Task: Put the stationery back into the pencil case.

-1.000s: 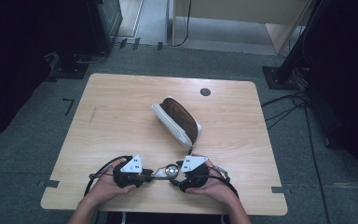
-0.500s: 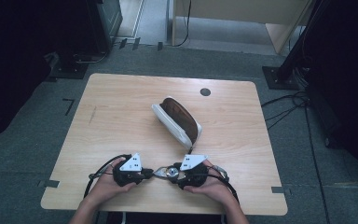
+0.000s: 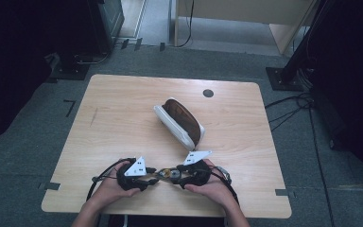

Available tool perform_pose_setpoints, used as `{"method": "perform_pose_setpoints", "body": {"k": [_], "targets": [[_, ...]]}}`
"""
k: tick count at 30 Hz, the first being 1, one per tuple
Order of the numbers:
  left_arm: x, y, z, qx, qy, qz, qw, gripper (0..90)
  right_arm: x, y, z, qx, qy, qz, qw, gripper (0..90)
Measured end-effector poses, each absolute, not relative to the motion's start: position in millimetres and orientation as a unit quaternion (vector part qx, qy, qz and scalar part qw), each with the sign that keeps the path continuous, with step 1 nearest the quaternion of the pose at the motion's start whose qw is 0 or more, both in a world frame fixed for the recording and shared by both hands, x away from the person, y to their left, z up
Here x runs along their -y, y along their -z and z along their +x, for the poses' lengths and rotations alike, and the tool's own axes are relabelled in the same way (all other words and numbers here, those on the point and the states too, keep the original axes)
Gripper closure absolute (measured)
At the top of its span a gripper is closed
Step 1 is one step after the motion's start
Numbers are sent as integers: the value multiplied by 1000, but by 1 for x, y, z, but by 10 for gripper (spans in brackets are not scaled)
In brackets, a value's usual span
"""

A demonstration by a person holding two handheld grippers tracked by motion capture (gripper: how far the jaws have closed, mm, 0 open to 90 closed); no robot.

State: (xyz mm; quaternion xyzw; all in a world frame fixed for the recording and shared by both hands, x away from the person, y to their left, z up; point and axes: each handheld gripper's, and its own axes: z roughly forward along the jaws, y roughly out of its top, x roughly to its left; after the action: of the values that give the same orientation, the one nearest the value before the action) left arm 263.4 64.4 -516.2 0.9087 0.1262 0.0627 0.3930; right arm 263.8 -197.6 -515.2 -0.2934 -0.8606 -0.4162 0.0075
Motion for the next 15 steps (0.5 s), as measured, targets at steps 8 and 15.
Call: {"method": "perform_pose_setpoints", "body": {"k": [8, 15], "targets": [[-57, 517, 262, -110, -81, 909, 394, 553, 201, 514, 266, 846, 418, -328, 43, 416], [-51, 517, 260, -93, -97, 909, 395, 535, 203, 514, 268, 835, 422, -345, 71, 416]]}}
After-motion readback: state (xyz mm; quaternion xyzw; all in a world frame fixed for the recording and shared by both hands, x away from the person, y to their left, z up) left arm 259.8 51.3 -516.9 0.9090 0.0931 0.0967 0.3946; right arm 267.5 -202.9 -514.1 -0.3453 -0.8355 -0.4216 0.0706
